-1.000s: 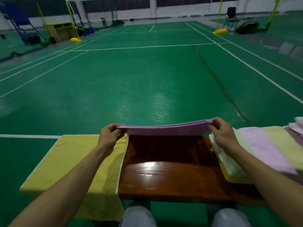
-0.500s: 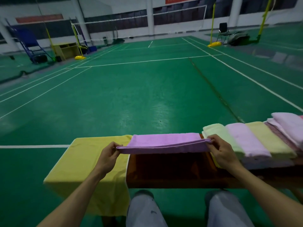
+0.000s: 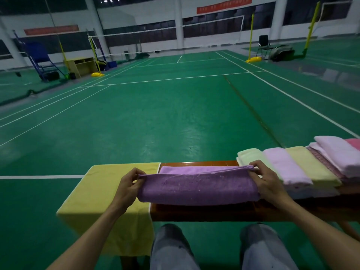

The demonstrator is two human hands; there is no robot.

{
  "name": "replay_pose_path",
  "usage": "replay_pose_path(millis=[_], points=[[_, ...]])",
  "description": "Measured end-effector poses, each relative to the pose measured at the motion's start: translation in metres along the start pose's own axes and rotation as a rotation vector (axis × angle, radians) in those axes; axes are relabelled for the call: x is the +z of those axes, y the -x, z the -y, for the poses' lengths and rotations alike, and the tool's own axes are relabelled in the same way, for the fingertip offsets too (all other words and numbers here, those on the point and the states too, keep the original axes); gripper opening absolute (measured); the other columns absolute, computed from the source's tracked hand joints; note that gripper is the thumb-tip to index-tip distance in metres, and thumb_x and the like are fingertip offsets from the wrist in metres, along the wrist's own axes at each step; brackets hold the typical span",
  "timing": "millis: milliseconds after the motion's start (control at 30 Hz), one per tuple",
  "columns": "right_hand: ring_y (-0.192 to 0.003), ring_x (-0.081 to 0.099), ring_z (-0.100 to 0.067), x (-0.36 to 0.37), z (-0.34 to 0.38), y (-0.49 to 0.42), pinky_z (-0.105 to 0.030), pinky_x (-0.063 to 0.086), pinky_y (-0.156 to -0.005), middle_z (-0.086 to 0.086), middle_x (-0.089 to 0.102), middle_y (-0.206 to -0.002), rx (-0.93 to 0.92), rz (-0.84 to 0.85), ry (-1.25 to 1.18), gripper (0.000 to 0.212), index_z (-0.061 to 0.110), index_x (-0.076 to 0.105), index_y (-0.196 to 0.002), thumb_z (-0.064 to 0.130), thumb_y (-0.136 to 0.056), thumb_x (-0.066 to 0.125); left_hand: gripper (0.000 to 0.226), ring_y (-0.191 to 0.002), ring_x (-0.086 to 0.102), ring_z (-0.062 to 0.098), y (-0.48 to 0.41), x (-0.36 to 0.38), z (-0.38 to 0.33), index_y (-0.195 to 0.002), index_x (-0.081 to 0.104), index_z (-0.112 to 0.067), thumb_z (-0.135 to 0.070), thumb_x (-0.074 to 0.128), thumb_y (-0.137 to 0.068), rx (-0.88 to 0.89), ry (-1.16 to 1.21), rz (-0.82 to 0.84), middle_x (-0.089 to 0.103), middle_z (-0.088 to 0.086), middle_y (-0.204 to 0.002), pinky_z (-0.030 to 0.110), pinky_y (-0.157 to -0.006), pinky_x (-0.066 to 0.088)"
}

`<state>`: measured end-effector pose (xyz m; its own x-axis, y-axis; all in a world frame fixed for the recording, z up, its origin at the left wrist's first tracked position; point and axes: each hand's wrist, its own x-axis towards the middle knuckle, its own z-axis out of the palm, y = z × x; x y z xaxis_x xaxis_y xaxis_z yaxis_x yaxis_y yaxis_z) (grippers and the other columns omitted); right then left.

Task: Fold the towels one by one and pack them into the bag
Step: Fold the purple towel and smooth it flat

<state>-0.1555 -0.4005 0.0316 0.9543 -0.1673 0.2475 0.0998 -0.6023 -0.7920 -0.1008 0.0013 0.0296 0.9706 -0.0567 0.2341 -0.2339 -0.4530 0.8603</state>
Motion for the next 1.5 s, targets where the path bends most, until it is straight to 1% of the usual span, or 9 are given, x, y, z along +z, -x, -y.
replay_pose_path(millis=[167,300,400,467,567,733,833,1367,1500], points=[[-0.078,0.059,-0.021,0.000,-0.007,-0.027,-0.027,0.041,-0.060,-0.001,0.065,-0.083,0.079,0.021,0.119,0.014,0.013,0.059,-0.087,0.022,-0.096,0.059,0.012,-0.086,0.060,0.012,-0.025,0.013,0.002,-0.091,0.067,-0.008,-0.009,0.056,-0.095,-0.081,-0.030,-0.014,0.066,0.003,-0.089,0.023,-0.067,0.048],[-0.077,0.054,-0.027,0.011,-0.011,-0.063,-0.035,0.040,-0.064,-0.009,0.065,-0.085,0.117,-0.004,0.382,0.023,0.014,0.057,-0.075,0.025,-0.095,0.058,0.010,-0.078,0.060,0.018,-0.071,0.030,0.016,-0.086,0.066,-0.016,-0.011,0.060,-0.093,-0.196,-0.035,-0.027,0.067,0.006,-0.088,0.034,-0.061,0.052],[-0.099,0.048,-0.028,0.025,-0.016,-0.091,-0.038,0.044,-0.081,-0.007,0.056,-0.107,0.158,0.025,0.708,0.017,0.013,0.063,-0.087,0.023,-0.093,0.051,0.010,-0.066,0.058,0.018,-0.104,0.048,0.032,-0.084,0.065,-0.013,-0.008,0.061,-0.092,-0.285,-0.059,0.023,0.067,0.012,-0.086,0.031,-0.051,0.053],[-0.114,0.039,-0.028,0.034,-0.022,-0.106,-0.043,0.039,-0.093,-0.004,0.048,-0.117,0.234,0.085,0.835,0.017,0.014,0.064,-0.098,0.021,-0.091,0.051,0.007,-0.067,0.058,0.019,-0.121,0.059,0.044,-0.085,0.067,-0.012,-0.009,0.064,-0.090,-0.296,-0.133,0.043,0.068,0.009,-0.083,0.033,-0.057,0.054],[-0.117,0.034,-0.026,0.046,-0.031,-0.119,-0.045,0.033,-0.095,-0.002,0.046,-0.121,0.262,0.120,0.932,0.010,0.018,0.062,-0.094,0.019,-0.086,0.056,0.006,-0.080,0.061,0.023,-0.139,0.069,0.062,-0.090,0.073,-0.011,-0.015,0.069,-0.087,-0.276,-0.296,0.061,0.070,0.005,-0.087,0.033,-0.071,0.047],[-0.115,0.036,-0.027,0.059,-0.042,-0.126,-0.045,0.033,-0.092,-0.003,0.046,-0.119,0.204,0.144,1.093,0.010,0.020,0.064,-0.087,0.015,-0.086,0.056,0.012,-0.082,0.059,0.018,-0.150,0.078,0.077,-0.092,0.074,-0.009,-0.019,0.071,-0.085,-0.261,-0.431,0.101,0.069,0.005,-0.088,0.026,-0.070,0.038],[-0.113,0.038,-0.028,0.066,-0.046,-0.125,-0.044,0.034,-0.088,-0.004,0.045,-0.119,0.158,0.135,1.149,0.014,0.022,0.060,-0.080,0.014,-0.089,0.053,0.011,-0.080,0.059,0.018,-0.151,0.080,0.083,-0.089,0.073,-0.010,-0.019,0.069,-0.086,-0.254,-0.479,0.118,0.068,0.003,-0.084,0.026,-0.069,0.038],[-0.108,0.039,-0.028,0.075,-0.055,-0.122,-0.039,0.026,-0.077,-0.004,0.044,-0.119,0.142,0.063,1.215,0.015,0.026,0.065,-0.095,0.021,-0.093,0.050,0.008,-0.084,0.056,0.024,-0.158,0.091,0.091,-0.093,0.058,-0.014,-0.022,0.059,-0.091,-0.275,-0.613,0.105,0.066,0.006,-0.095,0.034,-0.072,0.046],[-0.115,0.044,-0.035,0.071,-0.050,-0.124,-0.044,0.030,-0.086,-0.012,0.050,-0.126,0.025,0.004,1.080,0.022,0.016,0.065,-0.095,0.007,-0.076,0.062,0.024,-0.095,0.057,0.025,-0.169,0.098,0.077,-0.108,0.058,-0.010,-0.011,0.063,-0.084,-0.218,-0.636,0.081,0.061,0.008,-0.106,0.036,-0.081,0.046]])
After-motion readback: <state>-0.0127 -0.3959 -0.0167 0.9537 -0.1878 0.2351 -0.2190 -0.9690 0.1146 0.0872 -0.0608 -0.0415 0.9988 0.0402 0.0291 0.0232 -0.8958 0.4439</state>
